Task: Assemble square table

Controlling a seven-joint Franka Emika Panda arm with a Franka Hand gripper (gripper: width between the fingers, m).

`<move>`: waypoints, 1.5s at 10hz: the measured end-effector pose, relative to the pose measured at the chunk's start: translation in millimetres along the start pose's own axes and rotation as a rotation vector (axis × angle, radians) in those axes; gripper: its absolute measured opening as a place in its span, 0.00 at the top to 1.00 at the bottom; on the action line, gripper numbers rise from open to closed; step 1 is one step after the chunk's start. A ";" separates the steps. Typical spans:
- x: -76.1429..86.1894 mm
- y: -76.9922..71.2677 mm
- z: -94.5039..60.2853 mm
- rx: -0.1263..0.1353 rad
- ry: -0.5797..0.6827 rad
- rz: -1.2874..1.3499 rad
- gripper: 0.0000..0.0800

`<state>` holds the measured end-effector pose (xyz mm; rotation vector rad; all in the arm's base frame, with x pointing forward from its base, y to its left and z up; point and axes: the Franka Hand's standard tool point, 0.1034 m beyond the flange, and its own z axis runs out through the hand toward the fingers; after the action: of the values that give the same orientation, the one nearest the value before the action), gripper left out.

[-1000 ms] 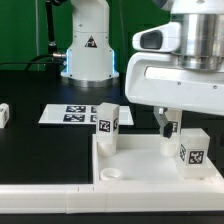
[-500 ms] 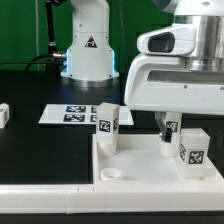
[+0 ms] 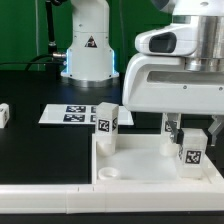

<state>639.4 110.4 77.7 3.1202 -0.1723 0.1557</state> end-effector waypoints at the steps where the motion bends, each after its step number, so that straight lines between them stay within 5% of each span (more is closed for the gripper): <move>1: 0.0 0.0 0.1 0.000 0.000 0.005 0.64; 11: -4.3 -3.0 1.0 0.050 -0.007 1.194 0.64; 13: -4.2 -3.2 1.0 0.052 -0.006 1.214 0.54; 15: -5.1 -5.9 1.2 0.053 -0.008 1.168 0.25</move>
Offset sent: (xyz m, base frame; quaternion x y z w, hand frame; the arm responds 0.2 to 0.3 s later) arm -0.0066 -0.0005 -0.0054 -0.0027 0.0182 0.2646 0.9642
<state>635.2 116.8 75.9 2.5971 -1.9258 0.1389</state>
